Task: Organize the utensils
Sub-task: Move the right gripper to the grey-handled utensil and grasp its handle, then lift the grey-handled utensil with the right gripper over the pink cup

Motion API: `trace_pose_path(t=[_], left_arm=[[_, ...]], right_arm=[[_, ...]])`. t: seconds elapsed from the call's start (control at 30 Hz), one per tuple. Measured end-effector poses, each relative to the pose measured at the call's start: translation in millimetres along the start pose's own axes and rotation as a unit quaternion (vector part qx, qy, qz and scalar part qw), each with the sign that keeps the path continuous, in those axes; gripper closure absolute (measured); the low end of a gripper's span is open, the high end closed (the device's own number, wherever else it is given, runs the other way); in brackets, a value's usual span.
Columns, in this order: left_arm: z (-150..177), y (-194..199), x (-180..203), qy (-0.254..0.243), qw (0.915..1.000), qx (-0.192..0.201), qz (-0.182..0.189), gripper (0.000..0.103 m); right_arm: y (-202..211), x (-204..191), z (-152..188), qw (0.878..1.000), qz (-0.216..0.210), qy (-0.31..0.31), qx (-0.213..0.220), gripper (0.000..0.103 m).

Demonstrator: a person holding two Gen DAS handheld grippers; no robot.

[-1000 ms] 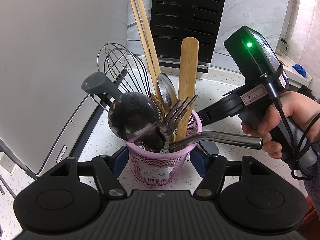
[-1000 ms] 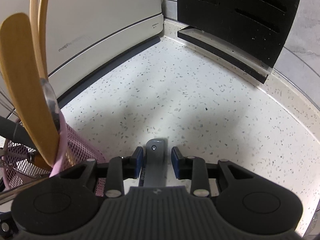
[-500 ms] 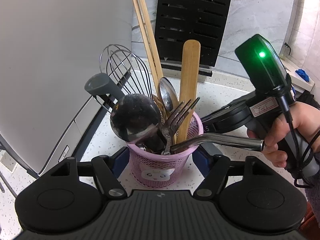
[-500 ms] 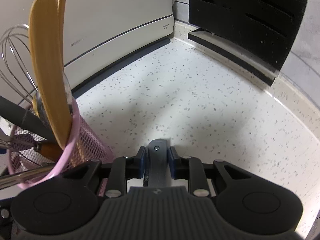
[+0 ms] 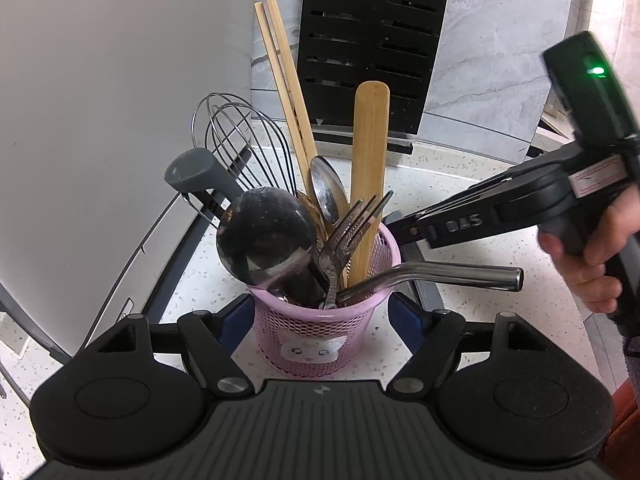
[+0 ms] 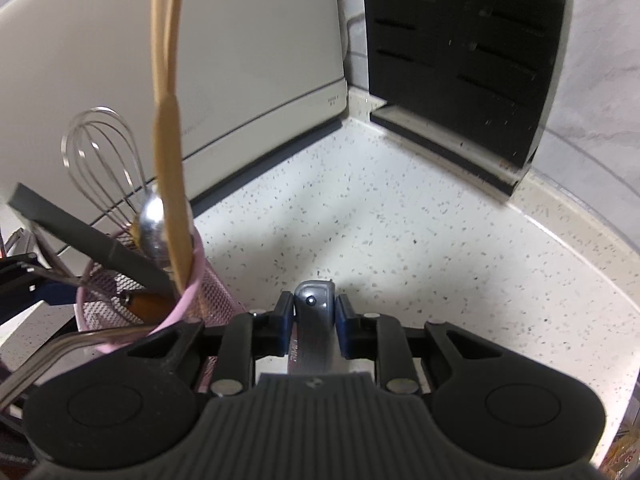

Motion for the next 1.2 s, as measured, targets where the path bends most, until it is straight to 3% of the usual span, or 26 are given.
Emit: trace_pose_path(t=[0.1, 0.5, 0.87, 1.2], left_arm=[[0, 1, -1, 0.002, 1.0, 0.0, 0.0, 0.023], [-2, -1, 5, 0.011, 0.9999, 0.003, -0.007, 0.024], [-2, -2, 13, 0.009, 0.9999, 0.003, -0.007, 0.026], [-5, -2, 15, 0.008, 0.9999, -0.001, -0.008, 0.026]], right_arm=[[12, 0, 4, 1.0, -0.004, 0.001, 0.013, 0.083], [62, 11, 7, 0.996, -0.004, -0.011, 0.09, 0.083], [139, 0, 9, 0.978, -0.047, -0.002, 0.205, 0.083], [141, -29, 10, 0.974, -0.052, 0.048, 0.215, 0.083]])
Point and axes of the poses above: each gripper's, at about its wrist camera, not at the fingertips, and y roughly against the way its jaws point, x to its right, z to its underside, the point moved 5 cm from there along -y, roughly the way its jaws point, and after that the axes turned 14 degrees about -x, right-handed, at the moved point
